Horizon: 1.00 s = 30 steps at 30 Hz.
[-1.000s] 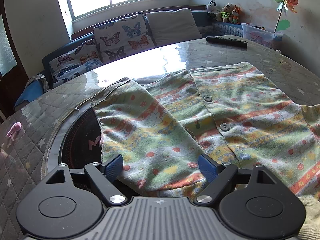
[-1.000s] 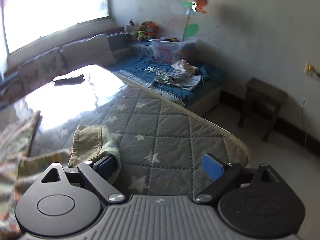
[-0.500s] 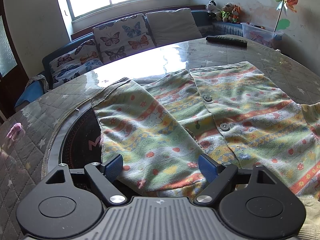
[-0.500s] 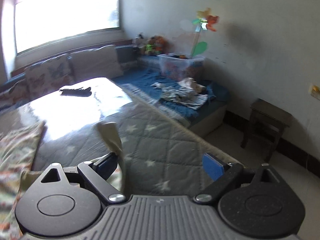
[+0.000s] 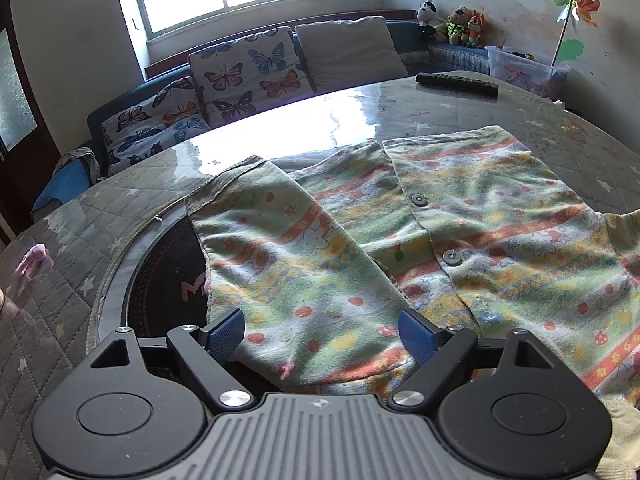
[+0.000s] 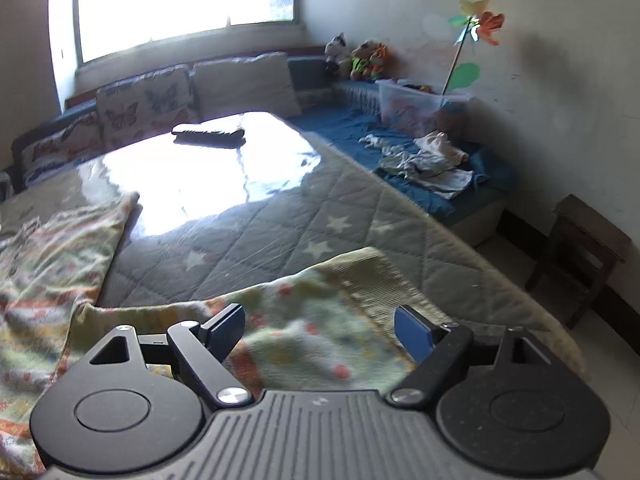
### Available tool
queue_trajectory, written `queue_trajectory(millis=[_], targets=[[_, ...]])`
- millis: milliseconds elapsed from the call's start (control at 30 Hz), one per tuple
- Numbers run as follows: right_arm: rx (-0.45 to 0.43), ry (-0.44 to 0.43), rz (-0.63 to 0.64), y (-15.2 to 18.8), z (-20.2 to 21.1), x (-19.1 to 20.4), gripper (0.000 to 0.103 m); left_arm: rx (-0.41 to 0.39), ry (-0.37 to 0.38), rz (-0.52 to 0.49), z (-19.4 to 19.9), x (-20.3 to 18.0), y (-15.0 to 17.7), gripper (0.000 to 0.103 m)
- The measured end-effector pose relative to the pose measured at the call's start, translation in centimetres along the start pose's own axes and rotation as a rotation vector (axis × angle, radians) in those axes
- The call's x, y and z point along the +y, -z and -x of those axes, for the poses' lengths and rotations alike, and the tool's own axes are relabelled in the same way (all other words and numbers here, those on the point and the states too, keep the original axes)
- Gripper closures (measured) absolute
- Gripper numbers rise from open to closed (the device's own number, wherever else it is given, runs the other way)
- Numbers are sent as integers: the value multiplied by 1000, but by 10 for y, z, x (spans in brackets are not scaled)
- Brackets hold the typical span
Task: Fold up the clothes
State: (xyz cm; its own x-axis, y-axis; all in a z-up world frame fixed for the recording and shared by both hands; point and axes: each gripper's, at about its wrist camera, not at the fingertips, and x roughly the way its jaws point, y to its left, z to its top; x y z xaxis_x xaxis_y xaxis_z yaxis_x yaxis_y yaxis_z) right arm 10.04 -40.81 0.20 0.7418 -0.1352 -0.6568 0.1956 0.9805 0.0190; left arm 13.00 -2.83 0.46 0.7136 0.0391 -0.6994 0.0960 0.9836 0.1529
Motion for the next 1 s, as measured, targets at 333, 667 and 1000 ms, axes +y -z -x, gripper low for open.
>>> queue_trajectory(millis=[333, 667, 1000], targets=[[15, 2, 37, -2, -20, 9, 14, -36, -11, 83, -3, 23, -34, 17], [9, -3, 28, -4, -25, 5, 11, -9, -126, 92, -61, 21, -103, 17], [7, -17, 36, -5, -25, 2, 9, 117, -231, 94, -117, 29, -106, 73]])
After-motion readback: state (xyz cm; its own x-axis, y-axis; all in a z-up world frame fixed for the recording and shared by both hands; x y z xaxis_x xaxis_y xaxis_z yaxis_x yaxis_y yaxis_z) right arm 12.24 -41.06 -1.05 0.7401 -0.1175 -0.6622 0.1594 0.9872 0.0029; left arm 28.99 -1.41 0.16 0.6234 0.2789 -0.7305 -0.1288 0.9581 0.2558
